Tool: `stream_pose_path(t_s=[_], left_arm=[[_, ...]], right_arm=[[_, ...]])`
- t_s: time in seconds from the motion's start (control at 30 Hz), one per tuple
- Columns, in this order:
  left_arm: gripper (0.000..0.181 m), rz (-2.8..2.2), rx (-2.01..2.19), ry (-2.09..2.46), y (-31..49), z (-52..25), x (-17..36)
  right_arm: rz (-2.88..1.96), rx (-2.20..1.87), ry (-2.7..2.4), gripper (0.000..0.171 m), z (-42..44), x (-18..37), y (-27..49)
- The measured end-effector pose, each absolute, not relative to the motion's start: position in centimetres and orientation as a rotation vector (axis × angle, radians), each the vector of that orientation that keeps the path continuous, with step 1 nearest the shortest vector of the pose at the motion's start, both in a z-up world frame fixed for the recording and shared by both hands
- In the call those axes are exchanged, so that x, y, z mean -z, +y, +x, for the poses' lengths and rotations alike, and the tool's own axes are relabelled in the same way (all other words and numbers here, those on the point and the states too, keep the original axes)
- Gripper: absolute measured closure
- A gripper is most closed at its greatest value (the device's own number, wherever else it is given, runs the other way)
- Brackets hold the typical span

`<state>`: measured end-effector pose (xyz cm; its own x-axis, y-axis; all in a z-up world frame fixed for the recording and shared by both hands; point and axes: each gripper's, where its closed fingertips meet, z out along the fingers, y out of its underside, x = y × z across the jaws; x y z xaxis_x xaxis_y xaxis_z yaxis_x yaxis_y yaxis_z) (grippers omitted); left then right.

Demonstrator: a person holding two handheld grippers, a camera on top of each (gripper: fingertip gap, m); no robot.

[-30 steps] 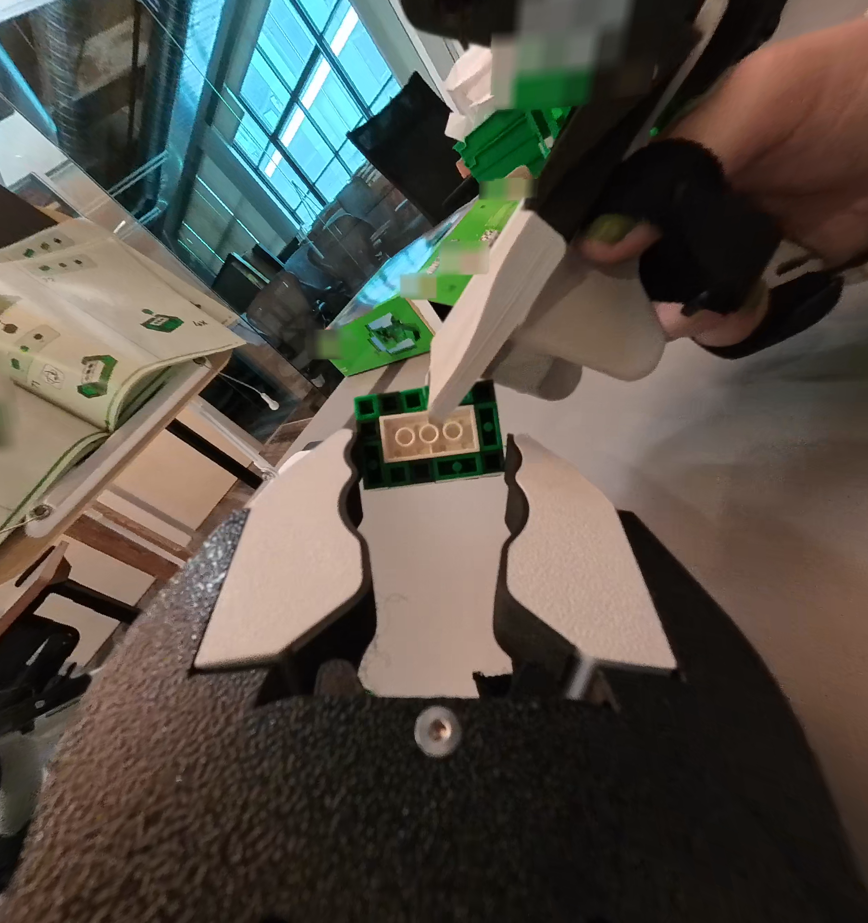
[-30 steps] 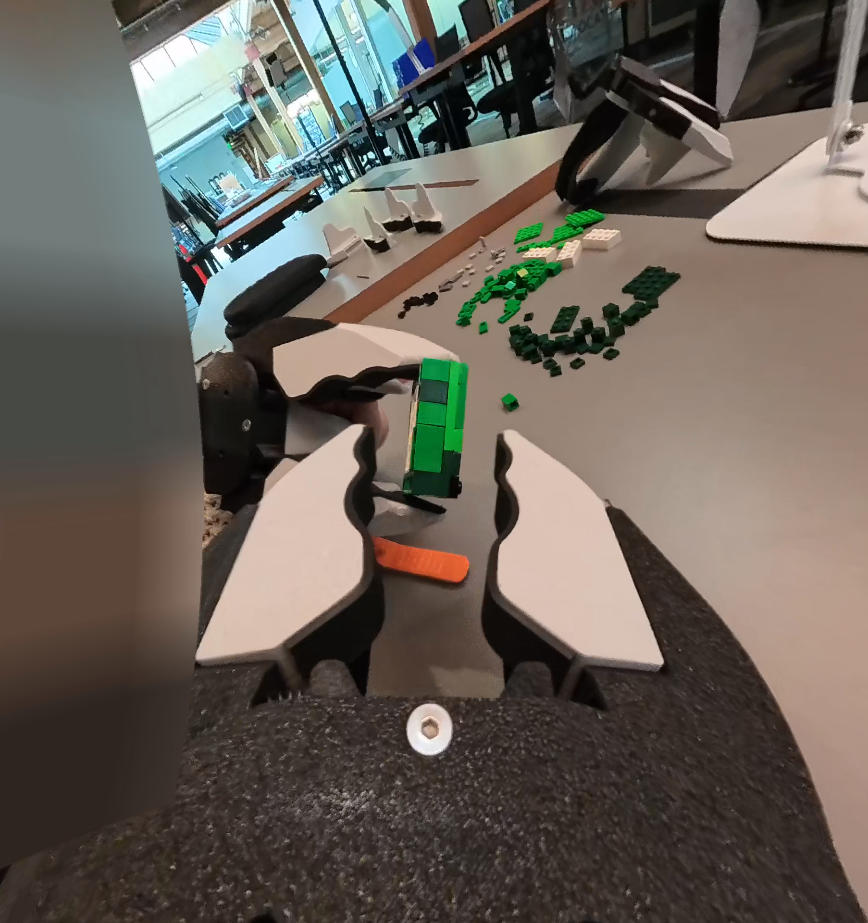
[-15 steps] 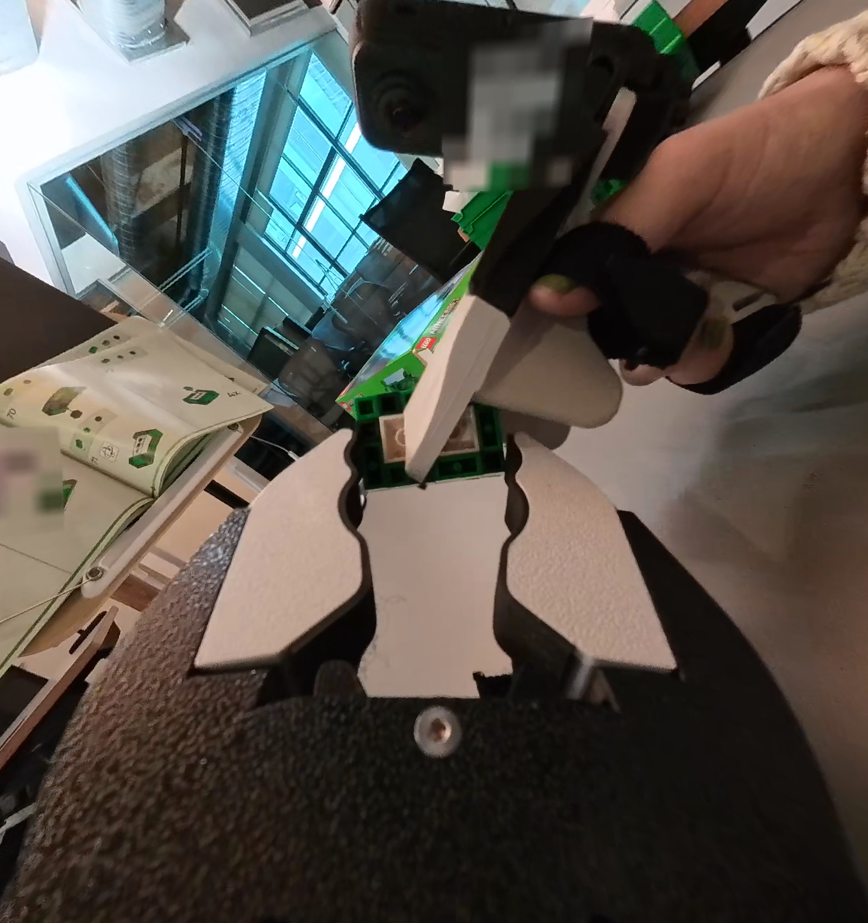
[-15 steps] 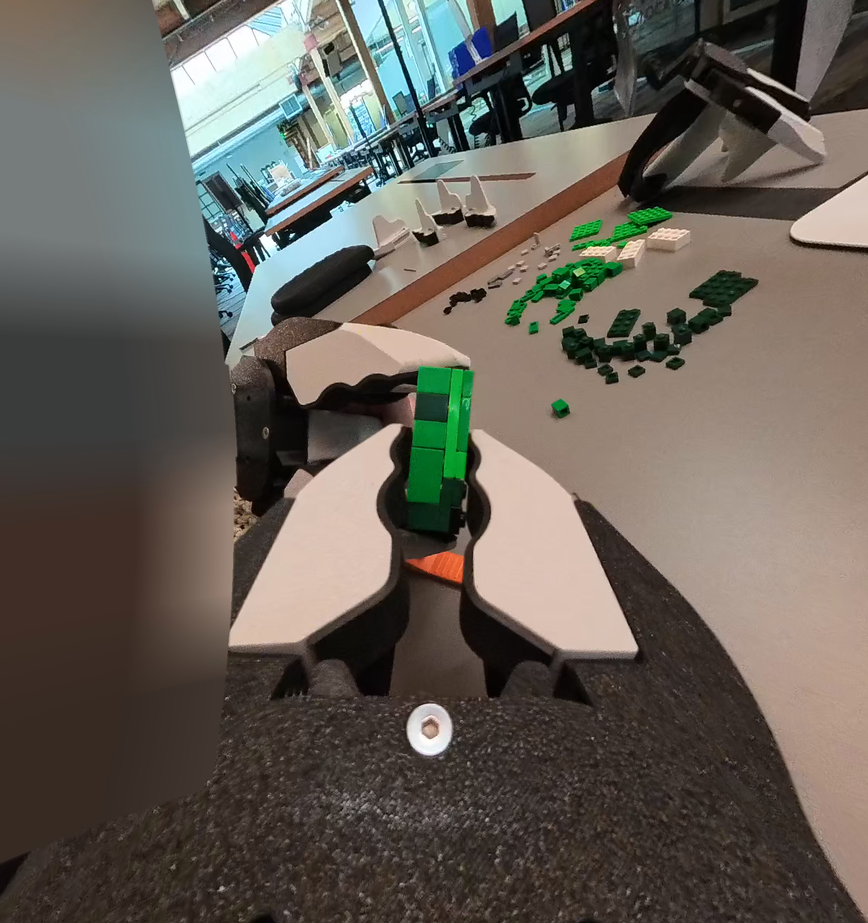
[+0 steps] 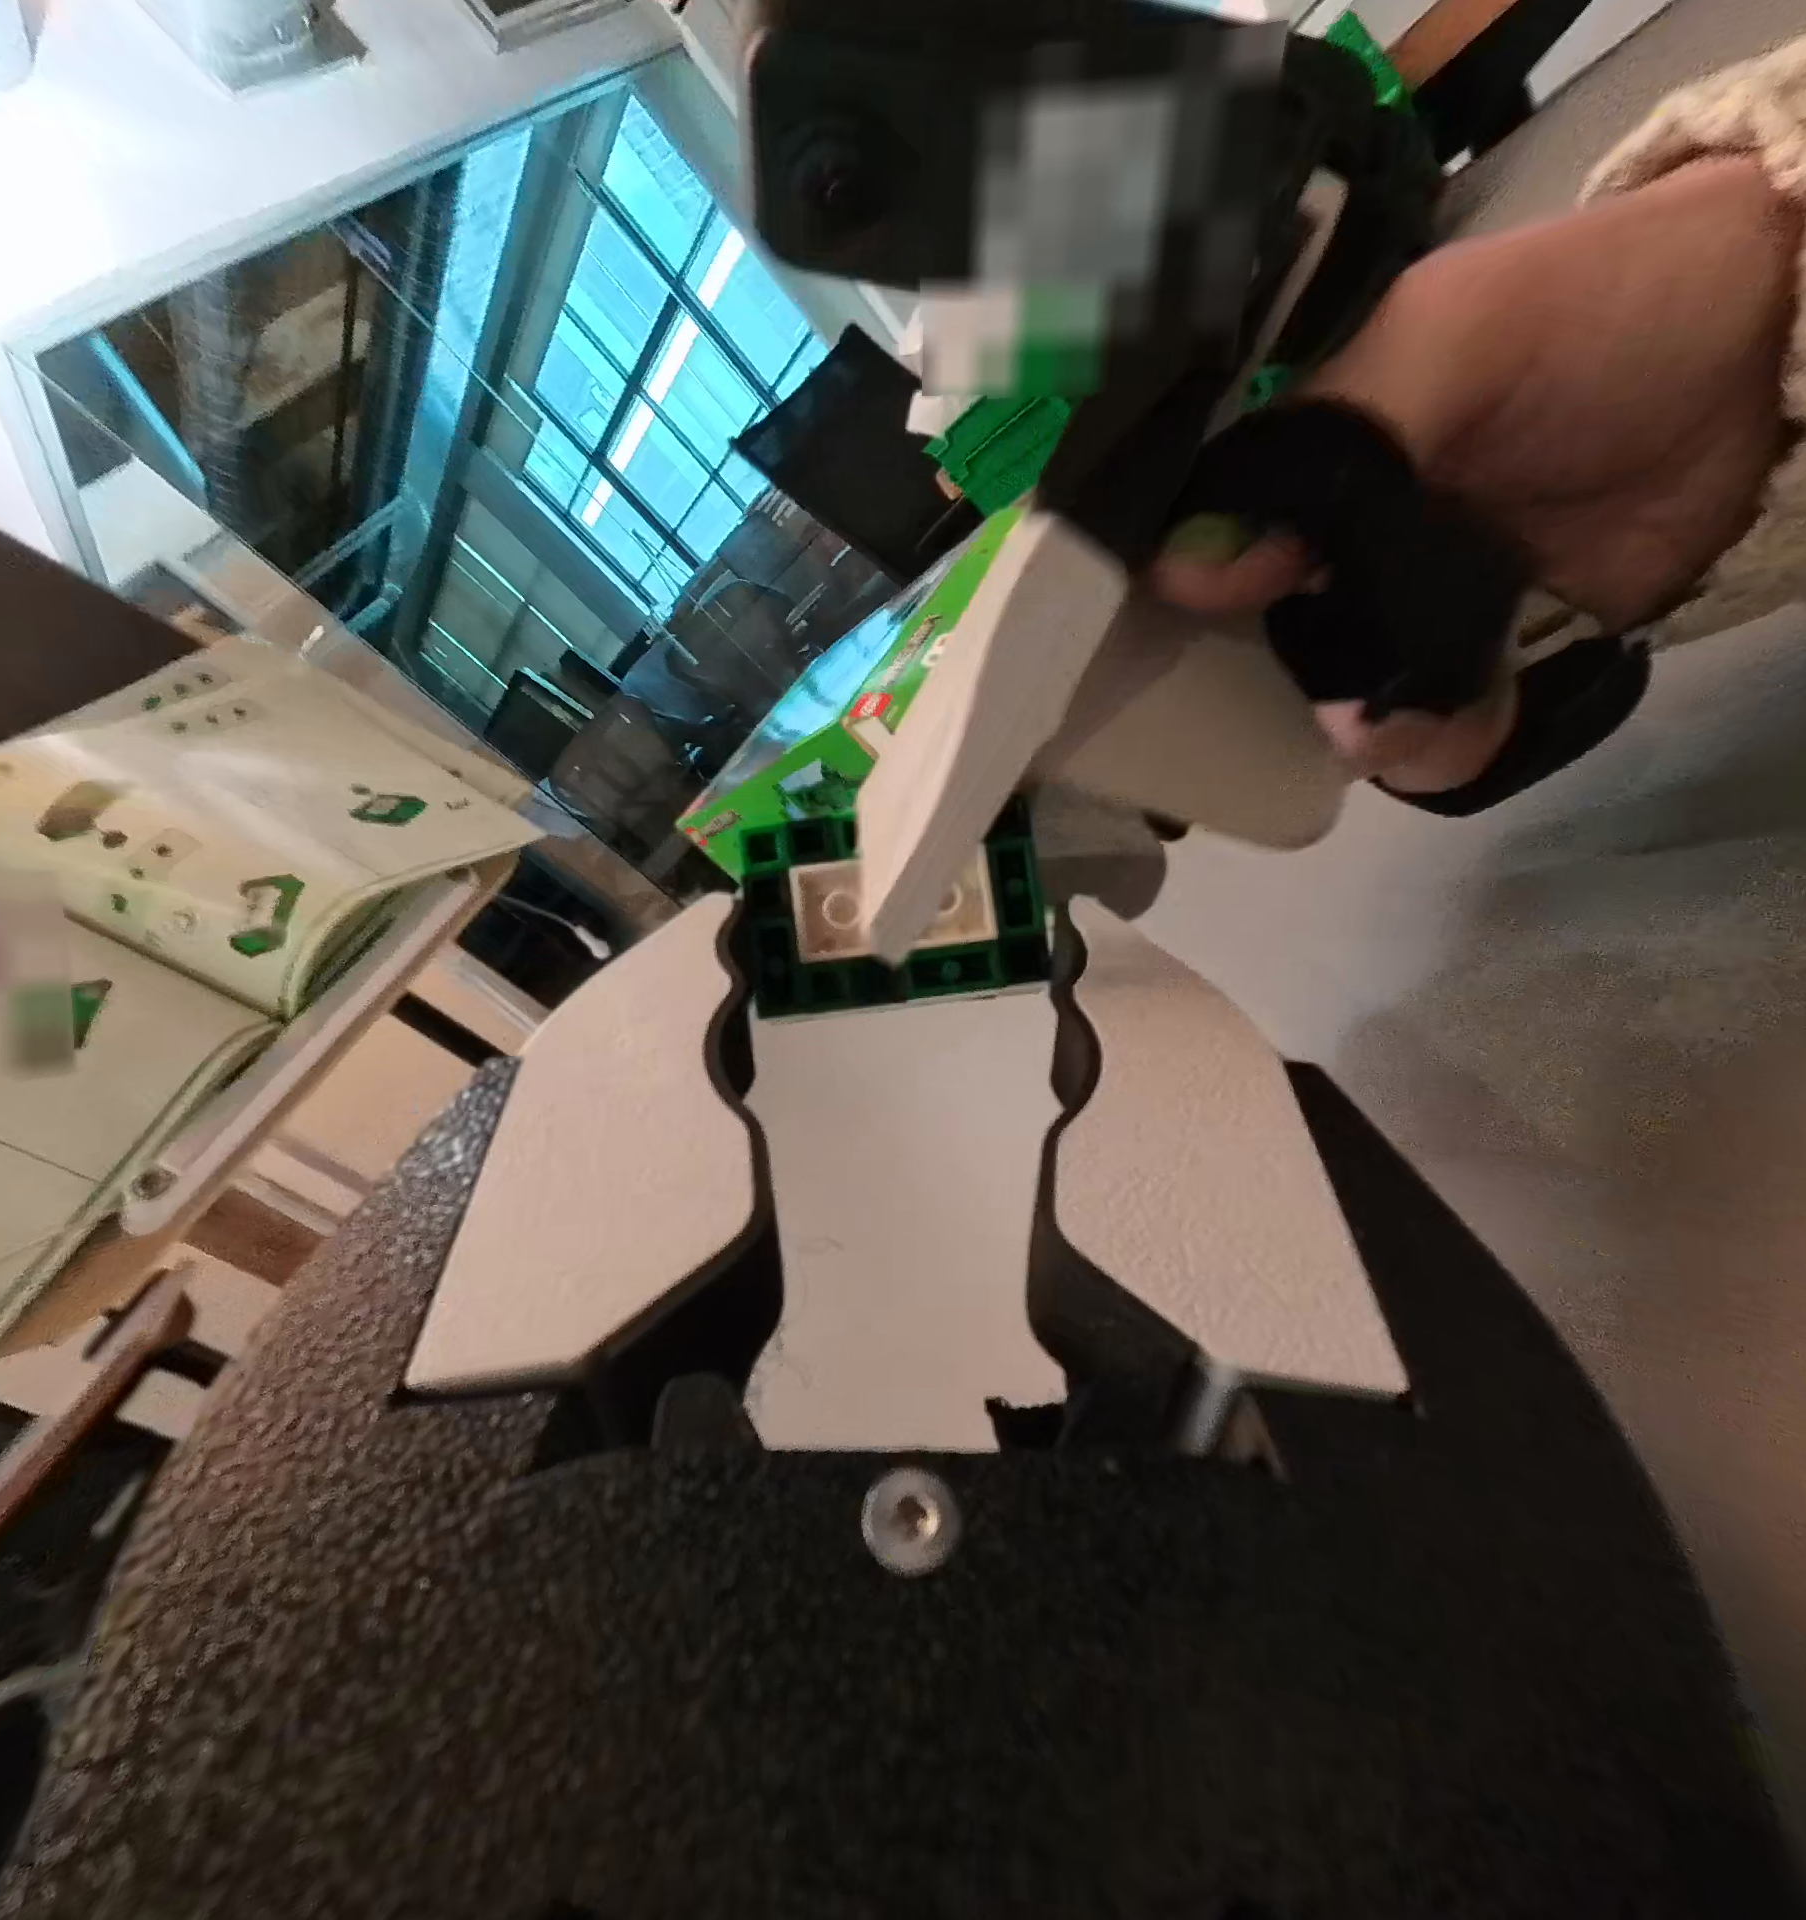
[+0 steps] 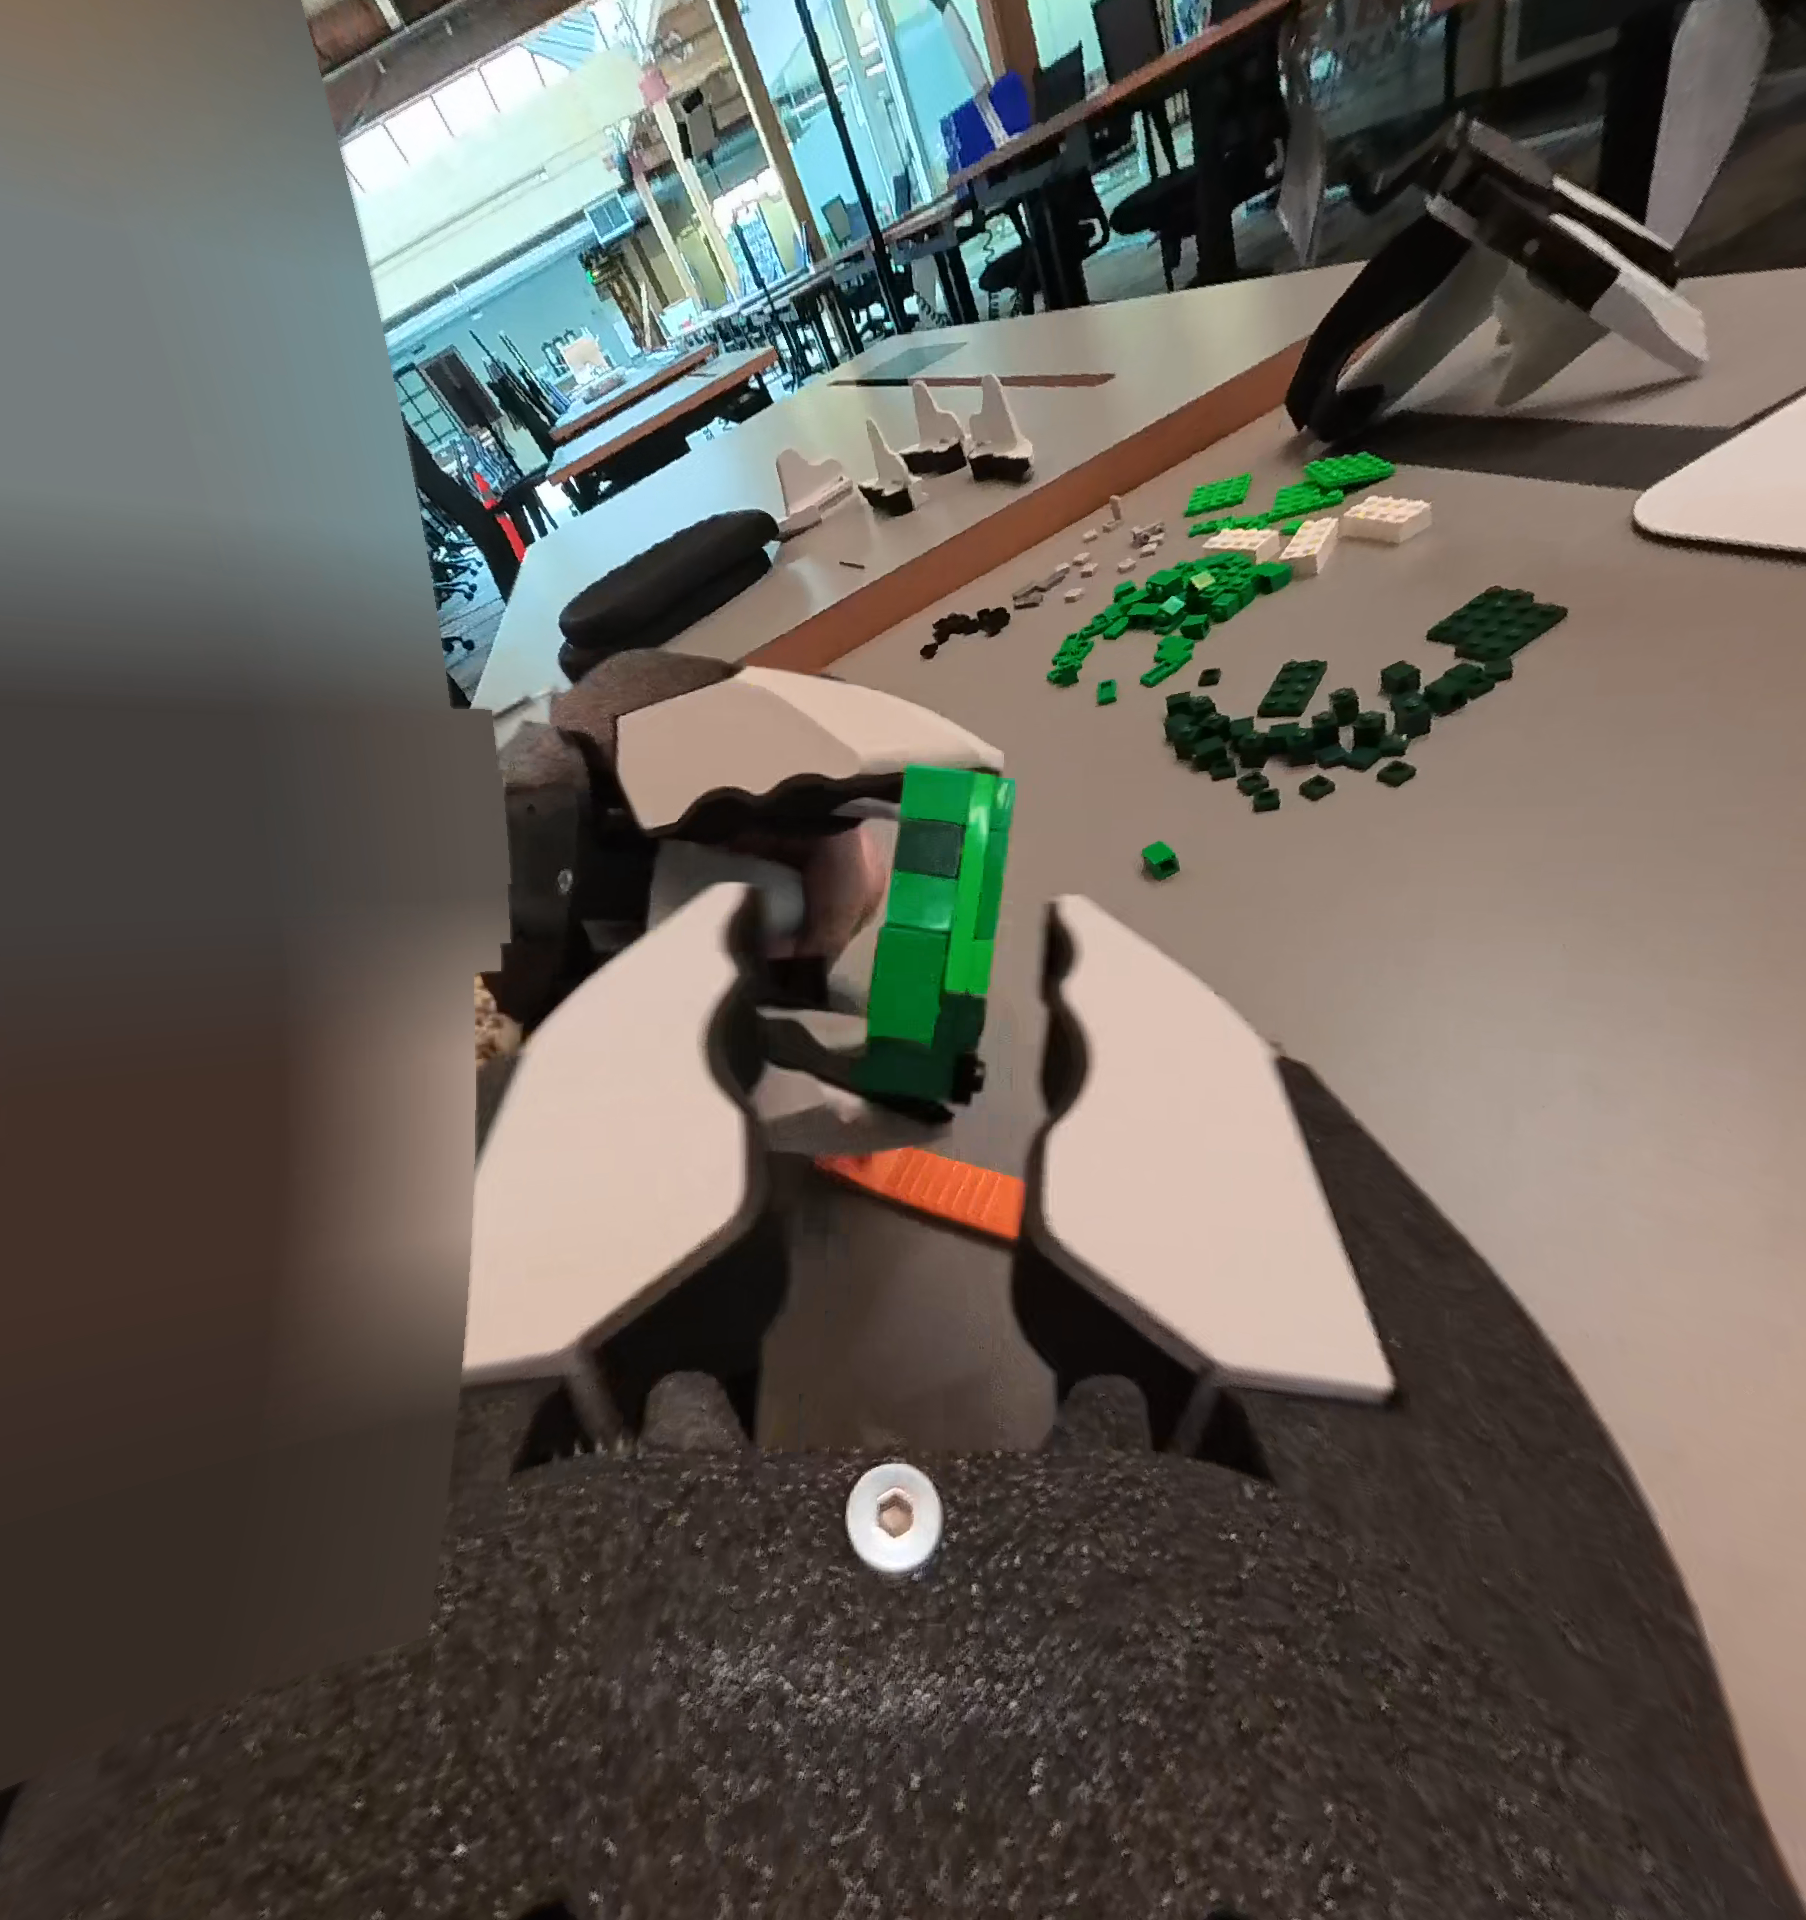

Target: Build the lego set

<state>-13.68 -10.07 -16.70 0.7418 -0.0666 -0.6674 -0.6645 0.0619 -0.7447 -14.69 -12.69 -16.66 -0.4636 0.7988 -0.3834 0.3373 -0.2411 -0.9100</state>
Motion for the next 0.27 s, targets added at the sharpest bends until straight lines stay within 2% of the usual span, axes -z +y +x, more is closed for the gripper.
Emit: stream_pose_path(t_s=[0.03, 0.17, 0.27], left_arm=[[0.126, -1.465, -0.47, 0.61, -10.1, -14.0, 16.6], [0.127, -1.463, -0.179, 0.55, -10.7, -14.3, 16.2], [0.127, -1.465, 0.239, 0.559, -11.7, -12.9, 15.9]], right_arm=[[-1.346, -1.744, -1.653, 0.113, -14.6, 16.5, -12.5], [-1.16, -1.703, -1.584, 0.11, -13.8, 14.6, -11.4], [-1.03, -1.626, -1.637, 0.106, -12.9, 14.1, -11.6]])
